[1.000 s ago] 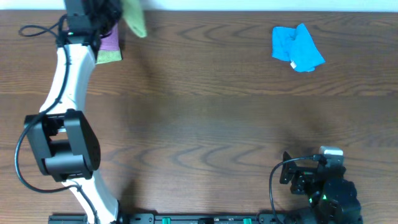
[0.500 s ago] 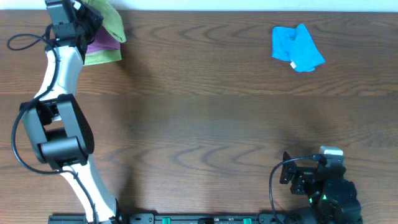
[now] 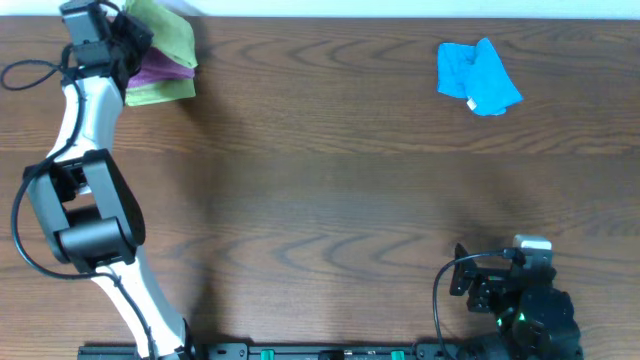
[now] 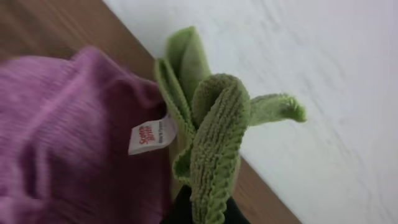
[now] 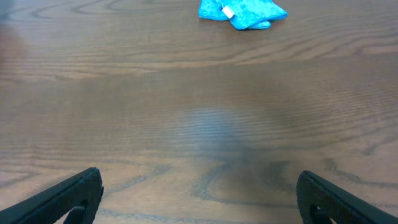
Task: Fold the cloth
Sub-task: 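Carry the cloth with the left gripper onto the purple cloth stack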
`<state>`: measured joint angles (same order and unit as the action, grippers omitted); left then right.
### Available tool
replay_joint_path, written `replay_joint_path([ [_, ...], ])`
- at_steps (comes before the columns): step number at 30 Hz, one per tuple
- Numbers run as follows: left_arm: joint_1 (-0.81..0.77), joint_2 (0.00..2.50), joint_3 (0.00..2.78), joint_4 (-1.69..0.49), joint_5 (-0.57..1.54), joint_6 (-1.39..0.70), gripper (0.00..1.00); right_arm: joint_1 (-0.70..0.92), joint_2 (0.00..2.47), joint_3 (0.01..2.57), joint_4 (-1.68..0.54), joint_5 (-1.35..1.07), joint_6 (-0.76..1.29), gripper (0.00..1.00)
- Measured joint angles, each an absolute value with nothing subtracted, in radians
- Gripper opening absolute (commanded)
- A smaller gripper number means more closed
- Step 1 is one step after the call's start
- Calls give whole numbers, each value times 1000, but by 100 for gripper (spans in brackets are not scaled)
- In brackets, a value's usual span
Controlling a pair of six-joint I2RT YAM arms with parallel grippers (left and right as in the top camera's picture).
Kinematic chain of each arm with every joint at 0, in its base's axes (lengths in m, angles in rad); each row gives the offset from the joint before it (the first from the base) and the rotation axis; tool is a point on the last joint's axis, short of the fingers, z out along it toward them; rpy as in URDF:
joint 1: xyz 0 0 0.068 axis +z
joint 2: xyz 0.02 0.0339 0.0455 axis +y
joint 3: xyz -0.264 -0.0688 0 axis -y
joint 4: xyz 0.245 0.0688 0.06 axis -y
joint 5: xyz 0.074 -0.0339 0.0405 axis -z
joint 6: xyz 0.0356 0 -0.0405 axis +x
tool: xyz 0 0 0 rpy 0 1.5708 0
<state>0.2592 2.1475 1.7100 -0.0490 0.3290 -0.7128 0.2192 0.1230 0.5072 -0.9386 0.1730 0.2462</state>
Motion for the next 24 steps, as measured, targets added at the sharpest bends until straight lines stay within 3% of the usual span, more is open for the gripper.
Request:
replay_joint_path([
  [13,295,2148,1710,-164,262,-675,7,219,123,507,-939,173,246,99],
  [17,297,2148,1710,-204,220,-654,23,219,123,507,-939,173,246,99],
  [24,316,2148,1710,-230,164,-645,34,219,123,507,-939,173,246,99],
])
